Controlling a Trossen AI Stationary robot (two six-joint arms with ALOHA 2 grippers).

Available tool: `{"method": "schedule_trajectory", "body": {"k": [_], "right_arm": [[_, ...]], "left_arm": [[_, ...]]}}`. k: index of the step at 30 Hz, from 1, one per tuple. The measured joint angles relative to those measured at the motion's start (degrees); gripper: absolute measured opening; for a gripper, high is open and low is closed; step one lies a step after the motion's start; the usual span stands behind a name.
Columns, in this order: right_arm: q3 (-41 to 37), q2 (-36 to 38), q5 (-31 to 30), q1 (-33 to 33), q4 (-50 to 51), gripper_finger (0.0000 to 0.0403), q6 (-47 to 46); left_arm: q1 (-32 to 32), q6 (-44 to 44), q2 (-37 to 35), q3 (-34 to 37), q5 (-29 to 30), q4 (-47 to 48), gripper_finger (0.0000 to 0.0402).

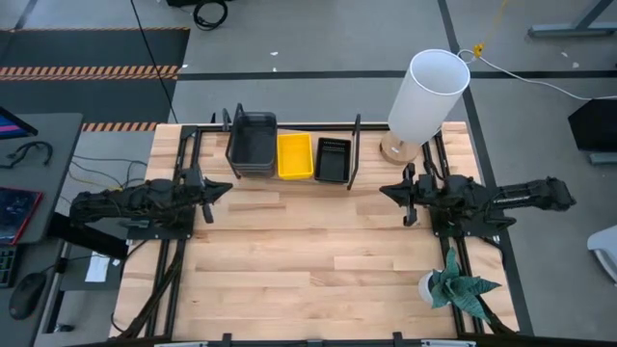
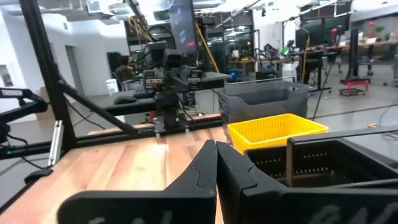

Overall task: Stack baskets on shelf by color
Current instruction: Return to Home Position

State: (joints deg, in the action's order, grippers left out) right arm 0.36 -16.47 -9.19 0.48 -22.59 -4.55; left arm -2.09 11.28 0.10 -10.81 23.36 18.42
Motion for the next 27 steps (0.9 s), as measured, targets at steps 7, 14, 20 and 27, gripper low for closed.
{"method": "schedule_trajectory", "body": {"k": [7, 14, 20, 27], "right_arm": [[0.0, -0.5, 5.9, -5.7, 1.0, 0.0005, -3.5], [0.0, -2.0, 4.3, -5.9, 3.1, 0.0026, -2.8], [0.0, -2.3, 4.3, -5.9, 3.0, 0.0026, 3.5], [0.0, -2.3, 4.3, -5.9, 2.5, 0.0027, 2.8]], "left_arm": [[0.0, -2.7, 0.2, 0.0, 0.2, 0.2, 0.0004], [0.0, -7.2, 0.2, 3.0, 0.2, -3.4, 0.0005], [0.0, -11.3, 1.4, 7.2, -0.2, -13.3, 0.0011], [0.0, -13.9, 1.5, 7.6, -0.5, -14.6, 0.0009]]}}
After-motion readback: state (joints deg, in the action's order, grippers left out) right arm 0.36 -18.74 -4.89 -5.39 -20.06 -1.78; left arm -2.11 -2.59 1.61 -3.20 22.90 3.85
